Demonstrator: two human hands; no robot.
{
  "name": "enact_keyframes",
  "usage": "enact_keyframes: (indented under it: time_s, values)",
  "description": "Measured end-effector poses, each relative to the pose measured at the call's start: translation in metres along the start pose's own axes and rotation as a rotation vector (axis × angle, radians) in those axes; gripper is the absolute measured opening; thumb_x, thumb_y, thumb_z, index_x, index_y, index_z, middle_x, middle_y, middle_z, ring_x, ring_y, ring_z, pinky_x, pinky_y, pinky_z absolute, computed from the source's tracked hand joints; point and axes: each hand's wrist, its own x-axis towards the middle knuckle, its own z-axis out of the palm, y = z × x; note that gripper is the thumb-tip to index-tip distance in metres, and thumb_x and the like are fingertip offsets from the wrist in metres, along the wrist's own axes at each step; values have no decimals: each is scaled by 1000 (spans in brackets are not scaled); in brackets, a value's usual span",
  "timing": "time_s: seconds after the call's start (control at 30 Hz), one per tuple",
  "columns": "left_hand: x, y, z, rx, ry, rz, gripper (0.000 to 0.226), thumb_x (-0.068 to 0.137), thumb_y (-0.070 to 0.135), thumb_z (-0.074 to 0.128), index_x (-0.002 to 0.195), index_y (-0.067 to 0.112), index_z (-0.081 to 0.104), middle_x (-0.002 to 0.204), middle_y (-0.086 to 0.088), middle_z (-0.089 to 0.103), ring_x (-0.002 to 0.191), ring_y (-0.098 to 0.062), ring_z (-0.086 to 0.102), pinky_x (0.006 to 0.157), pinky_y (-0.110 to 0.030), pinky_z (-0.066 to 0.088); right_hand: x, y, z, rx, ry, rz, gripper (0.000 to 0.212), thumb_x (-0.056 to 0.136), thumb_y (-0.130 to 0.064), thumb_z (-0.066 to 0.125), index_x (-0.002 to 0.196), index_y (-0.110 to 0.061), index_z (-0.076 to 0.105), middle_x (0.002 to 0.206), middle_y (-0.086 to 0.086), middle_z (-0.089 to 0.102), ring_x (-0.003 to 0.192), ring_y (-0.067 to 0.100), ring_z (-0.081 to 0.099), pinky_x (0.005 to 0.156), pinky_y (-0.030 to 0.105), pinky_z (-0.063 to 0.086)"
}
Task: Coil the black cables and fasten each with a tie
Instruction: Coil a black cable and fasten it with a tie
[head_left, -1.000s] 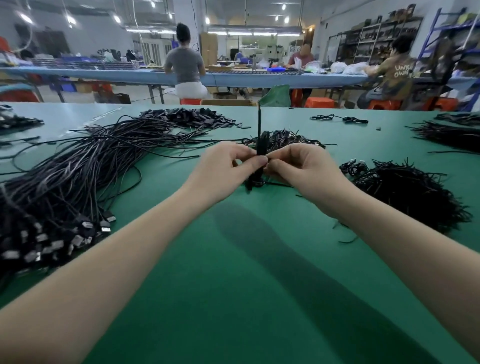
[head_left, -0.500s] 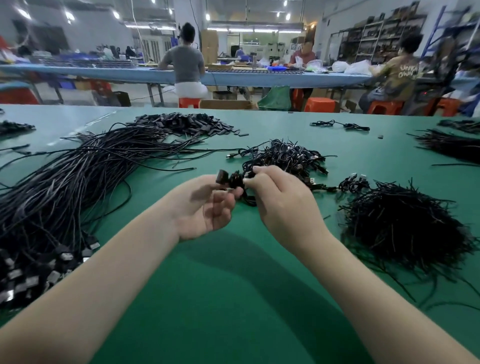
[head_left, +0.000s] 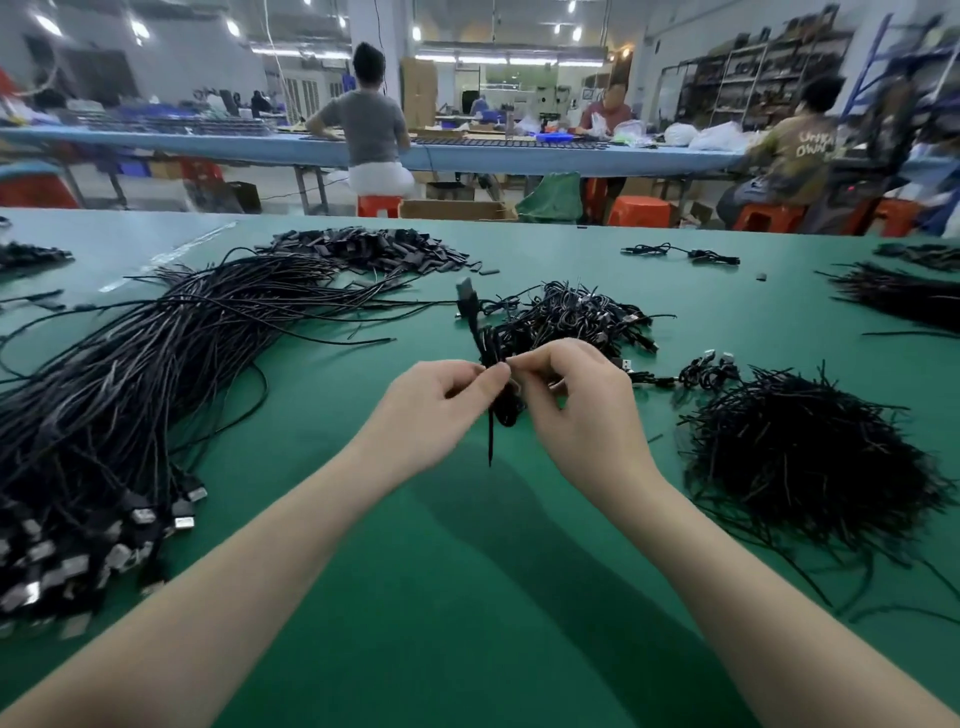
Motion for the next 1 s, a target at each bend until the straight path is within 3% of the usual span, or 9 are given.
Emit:
enact_keyframes:
  time_s: [0.1,0.2,0.27,0.4,0.5,0.6,0.67,0.83,1.0]
  values:
    - [0,4,0,-49,-10,-113,53,95,51,44,78,5,66,61,4,42,55,-11,35,53,-24,30,-4,-4,0,-144,58,-170,14,92,-9,57,89,-5,70,83,5,64,78,22,60,63,35,49]
    - [0,9,-7,-608,-398,-556,42,88,39,49,52,20,60,56,6,49,51,-12,40,52,-25,30,-10,-1,0,-339,144,-546,26,95,-3,49,83,3,72,76,13,65,68,30,63,59,36,53]
    - [-3,7,-8,-786,-544,-658,36,83,36,47,51,22,55,54,8,43,45,-8,39,49,-21,30,-11,2,1,-345,109,-583,24,93,-1,51,84,3,72,77,14,66,67,30,64,59,37,54]
    - [1,1,-9,-417,-251,-567,54,101,48,32,76,20,71,59,8,52,47,-8,44,50,-21,32,11,10,-9,-264,-44,-274,25,78,-1,54,100,-1,66,93,12,62,76,31,61,61,34,50]
    - [8,-5,-31,-92,-107,-435,43,99,48,35,88,24,70,73,6,61,57,-10,53,52,-21,36,65,24,-16,-415,26,-102,28,88,1,55,116,-3,61,112,15,61,87,34,60,65,33,46]
    - [22,-25,-76,463,-9,-304,29,93,40,48,96,21,70,89,1,68,81,-19,61,68,-24,43,107,40,-15,-848,-248,188,59,93,3,41,148,-12,28,156,14,23,136,36,35,102,44,39]
    - [31,-45,-118,774,56,-344,30,92,33,47,108,20,69,109,-5,67,99,-23,60,84,-29,48,102,39,-8,-1009,-382,211,69,89,0,44,151,-17,18,160,16,6,144,38,15,113,49,25]
    - [16,-106,-209,1276,142,-688,31,89,25,55,116,11,61,121,-17,54,111,-36,55,91,-45,48,-1,25,32,-556,-439,-96,42,88,-16,52,130,-21,58,134,8,55,119,27,54,97,38,47]
    - [2,-121,-240,1253,179,-667,42,82,43,72,77,4,58,83,-13,61,85,-30,60,71,-33,50,-36,36,48,-272,-472,116,26,95,-29,50,116,-25,65,124,-9,58,116,14,52,88,28,46]
